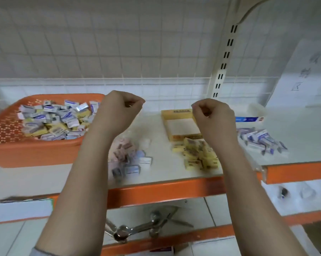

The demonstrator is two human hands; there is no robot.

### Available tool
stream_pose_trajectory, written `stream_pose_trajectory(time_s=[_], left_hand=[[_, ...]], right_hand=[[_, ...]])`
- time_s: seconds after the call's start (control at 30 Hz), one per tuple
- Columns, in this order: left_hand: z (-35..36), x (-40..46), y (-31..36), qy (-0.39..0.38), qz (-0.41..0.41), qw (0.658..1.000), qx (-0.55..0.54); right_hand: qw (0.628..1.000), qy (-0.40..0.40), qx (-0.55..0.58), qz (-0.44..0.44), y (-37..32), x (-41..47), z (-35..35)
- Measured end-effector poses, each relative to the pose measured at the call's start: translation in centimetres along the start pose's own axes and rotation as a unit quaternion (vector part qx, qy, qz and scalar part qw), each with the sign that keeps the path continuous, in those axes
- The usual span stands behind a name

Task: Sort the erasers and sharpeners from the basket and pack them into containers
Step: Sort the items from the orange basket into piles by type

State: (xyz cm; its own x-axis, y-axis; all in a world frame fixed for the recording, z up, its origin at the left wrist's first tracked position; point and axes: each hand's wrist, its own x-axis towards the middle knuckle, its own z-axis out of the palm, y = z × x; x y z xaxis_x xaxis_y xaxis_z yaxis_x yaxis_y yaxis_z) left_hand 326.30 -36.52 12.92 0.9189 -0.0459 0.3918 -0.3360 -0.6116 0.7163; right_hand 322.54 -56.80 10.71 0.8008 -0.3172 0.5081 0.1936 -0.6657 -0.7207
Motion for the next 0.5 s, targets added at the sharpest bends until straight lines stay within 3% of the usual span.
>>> stream_pose_trajectory(time_s=[0.23,0.5], left_hand=[[-12.1,0.6,-10.2,-0.023,0.015,0.994,0.107],[-19.1,-0.4,-16.5,-0.039,-0.009,0.989,0.145]], right_hand=[[0.998,-0.037,0.004,-0.043,-9.2,-0.3,13.0],[0.961,-0.197,-0.152,-0.118,-14.4,3.4,23.3]])
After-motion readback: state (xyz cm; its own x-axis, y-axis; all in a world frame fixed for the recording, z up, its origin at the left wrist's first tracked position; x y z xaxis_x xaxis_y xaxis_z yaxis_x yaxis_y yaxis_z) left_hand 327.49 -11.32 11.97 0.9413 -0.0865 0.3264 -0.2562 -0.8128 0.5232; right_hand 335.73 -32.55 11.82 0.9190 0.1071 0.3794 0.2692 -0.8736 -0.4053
